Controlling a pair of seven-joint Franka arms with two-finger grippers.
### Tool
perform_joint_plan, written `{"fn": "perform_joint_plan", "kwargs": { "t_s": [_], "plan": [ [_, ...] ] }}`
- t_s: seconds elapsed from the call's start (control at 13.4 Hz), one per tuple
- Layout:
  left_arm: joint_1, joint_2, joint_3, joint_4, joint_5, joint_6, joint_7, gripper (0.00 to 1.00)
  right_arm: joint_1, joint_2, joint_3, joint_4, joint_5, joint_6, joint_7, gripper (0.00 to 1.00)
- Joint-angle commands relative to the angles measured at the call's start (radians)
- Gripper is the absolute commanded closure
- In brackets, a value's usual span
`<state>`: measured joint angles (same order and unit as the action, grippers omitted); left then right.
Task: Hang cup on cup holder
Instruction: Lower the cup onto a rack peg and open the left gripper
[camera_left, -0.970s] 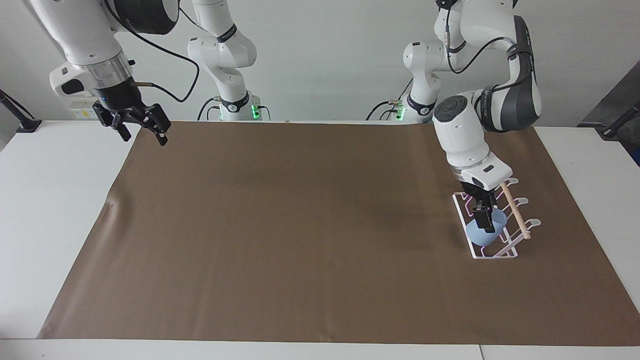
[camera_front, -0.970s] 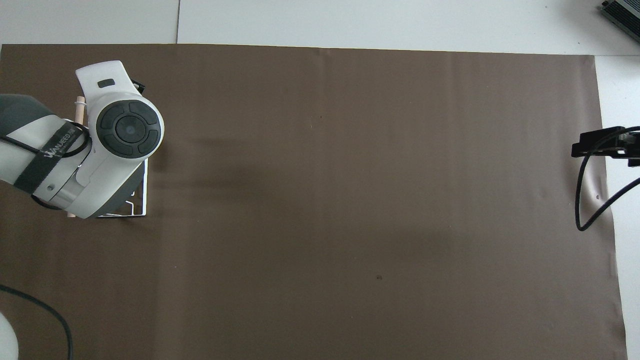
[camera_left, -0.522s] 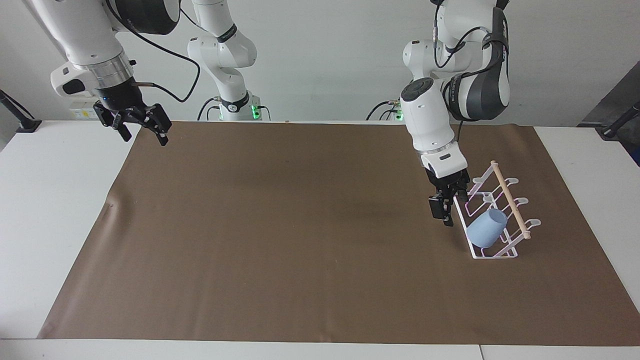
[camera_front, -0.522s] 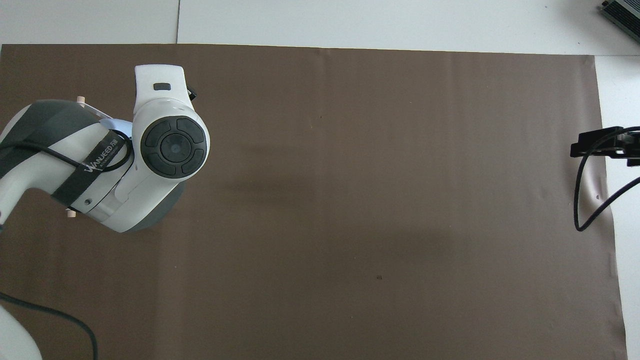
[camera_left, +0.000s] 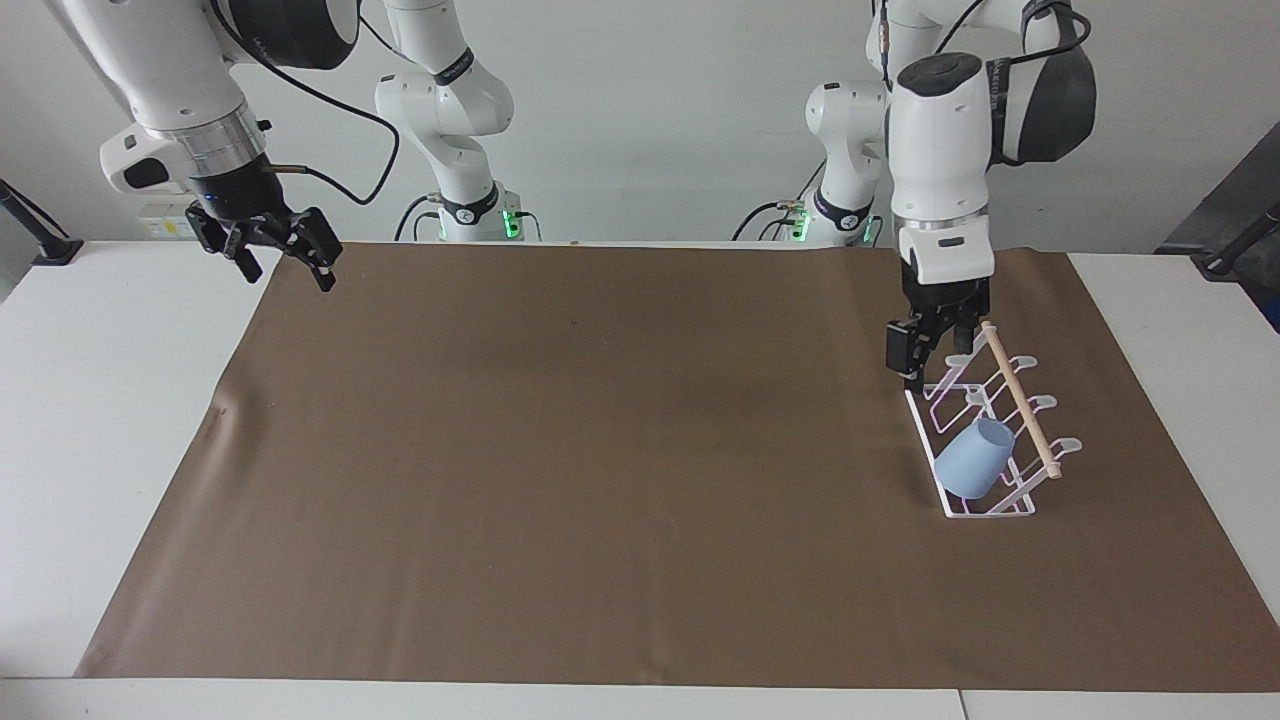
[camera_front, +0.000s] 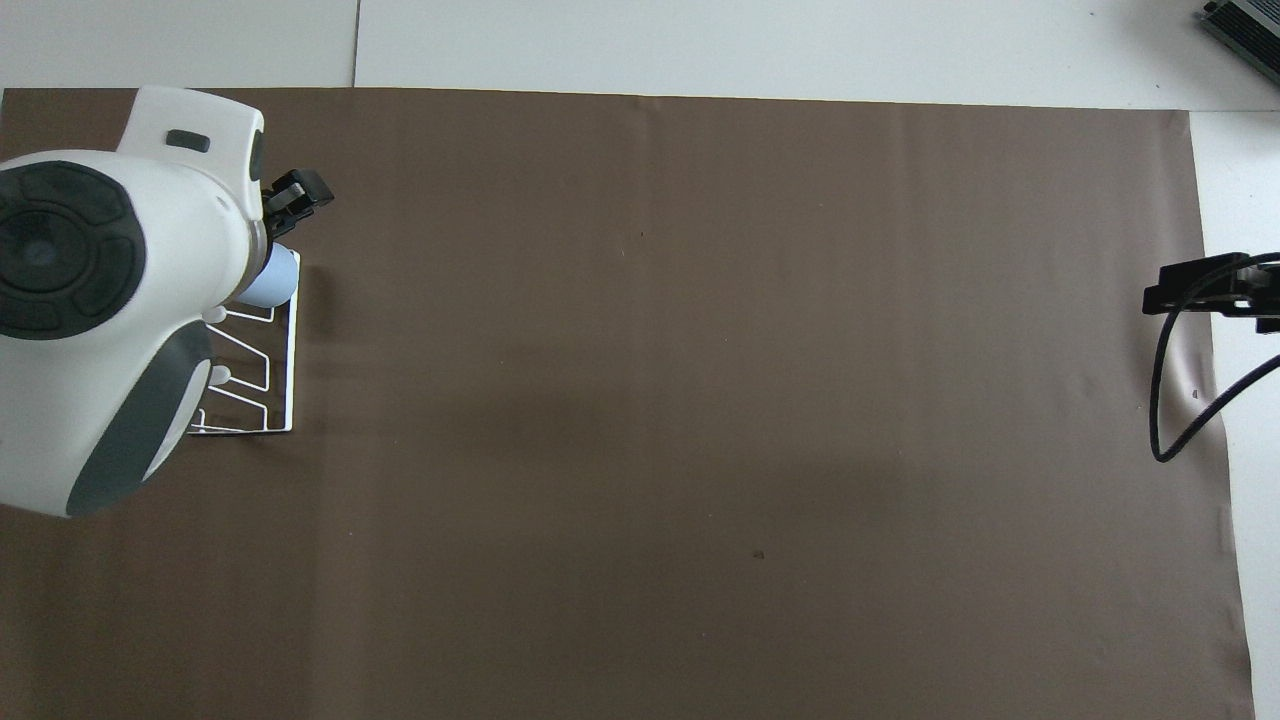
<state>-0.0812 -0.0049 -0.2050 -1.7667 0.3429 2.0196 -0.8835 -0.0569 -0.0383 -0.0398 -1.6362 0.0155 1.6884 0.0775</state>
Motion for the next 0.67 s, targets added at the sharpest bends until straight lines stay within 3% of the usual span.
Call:
{"fn": "perform_joint_plan", "kwargs": {
  "t_s": [0.0,0.3,0.6],
  "plan": [
    [0.050,-0.053,0.002,0.012,-0.077,-0.103,0.246,0.00,-0.006,-0.017,0.003,-0.016,-0.012,-0.003,0.004,0.00],
    [0.072,-0.053,0.019,0.107,-0.172,-0.247,0.557,0.00,0.011,-0.015,0.011,-0.002,-0.075,-0.021,-0.005,0.00],
    [0.113,-0.041,0.071,0.211,-0.314,-0.360,0.785,0.00,0.025,0.011,0.020,0.098,-0.065,-0.150,0.042,0.00]
  ]
}}
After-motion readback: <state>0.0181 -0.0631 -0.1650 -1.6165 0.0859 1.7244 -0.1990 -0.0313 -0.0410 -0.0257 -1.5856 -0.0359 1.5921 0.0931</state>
